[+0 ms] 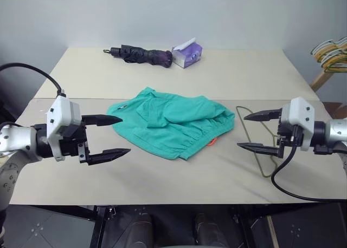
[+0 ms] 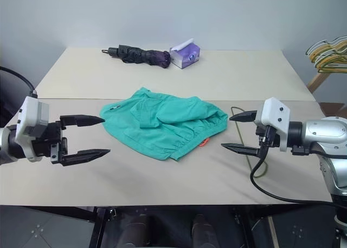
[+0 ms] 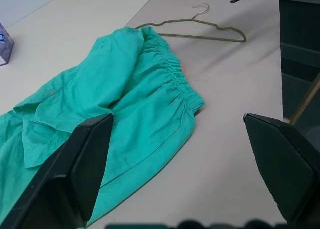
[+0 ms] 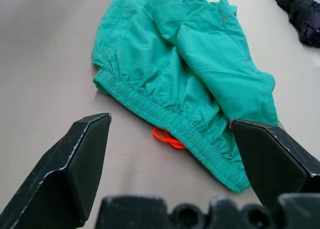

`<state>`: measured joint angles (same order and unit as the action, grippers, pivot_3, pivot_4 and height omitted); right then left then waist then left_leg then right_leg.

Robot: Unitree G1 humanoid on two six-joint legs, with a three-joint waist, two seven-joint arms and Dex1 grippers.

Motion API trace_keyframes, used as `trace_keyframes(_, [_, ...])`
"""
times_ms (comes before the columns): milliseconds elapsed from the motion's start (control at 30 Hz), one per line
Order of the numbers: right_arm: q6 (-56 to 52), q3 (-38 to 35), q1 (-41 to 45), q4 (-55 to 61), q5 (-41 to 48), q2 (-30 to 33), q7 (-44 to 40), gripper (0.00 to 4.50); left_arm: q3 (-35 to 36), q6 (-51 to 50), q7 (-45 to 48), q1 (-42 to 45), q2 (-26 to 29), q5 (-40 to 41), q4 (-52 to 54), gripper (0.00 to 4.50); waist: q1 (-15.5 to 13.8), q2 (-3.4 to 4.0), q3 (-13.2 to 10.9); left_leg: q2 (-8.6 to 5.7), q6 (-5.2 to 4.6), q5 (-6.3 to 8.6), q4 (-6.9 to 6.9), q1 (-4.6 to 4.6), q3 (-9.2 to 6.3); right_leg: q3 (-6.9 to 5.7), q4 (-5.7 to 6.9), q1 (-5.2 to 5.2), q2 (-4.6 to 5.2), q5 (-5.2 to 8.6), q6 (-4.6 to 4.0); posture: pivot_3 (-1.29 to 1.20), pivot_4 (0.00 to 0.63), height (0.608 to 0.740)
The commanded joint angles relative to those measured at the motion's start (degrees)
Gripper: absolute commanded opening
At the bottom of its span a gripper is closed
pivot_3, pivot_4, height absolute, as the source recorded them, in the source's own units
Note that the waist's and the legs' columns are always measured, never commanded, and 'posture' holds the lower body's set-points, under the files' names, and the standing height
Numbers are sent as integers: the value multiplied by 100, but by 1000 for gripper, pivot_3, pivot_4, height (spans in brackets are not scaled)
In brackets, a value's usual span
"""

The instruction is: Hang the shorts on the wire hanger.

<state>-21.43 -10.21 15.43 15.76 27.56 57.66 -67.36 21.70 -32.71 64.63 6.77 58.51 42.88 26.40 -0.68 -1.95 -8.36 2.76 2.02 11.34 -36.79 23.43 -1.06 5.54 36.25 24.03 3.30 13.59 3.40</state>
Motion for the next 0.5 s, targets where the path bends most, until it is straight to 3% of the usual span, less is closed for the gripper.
trace_keyframes(33, [111,-204,29,144,57,30,6,4467,124,177,25,117,-5,20,57,4500,0,0,0,0,0,0,0,0,0,0,0,0,0,0,0,105,138,740])
trace_keyframes(500, [-139,-125,-14,516,179,-69,258,4467,77,133,-39,166,-15,46,27,4500,2,0,0,0,0,0,0,0,0,0,0,1,0,0,0,103,144,740])
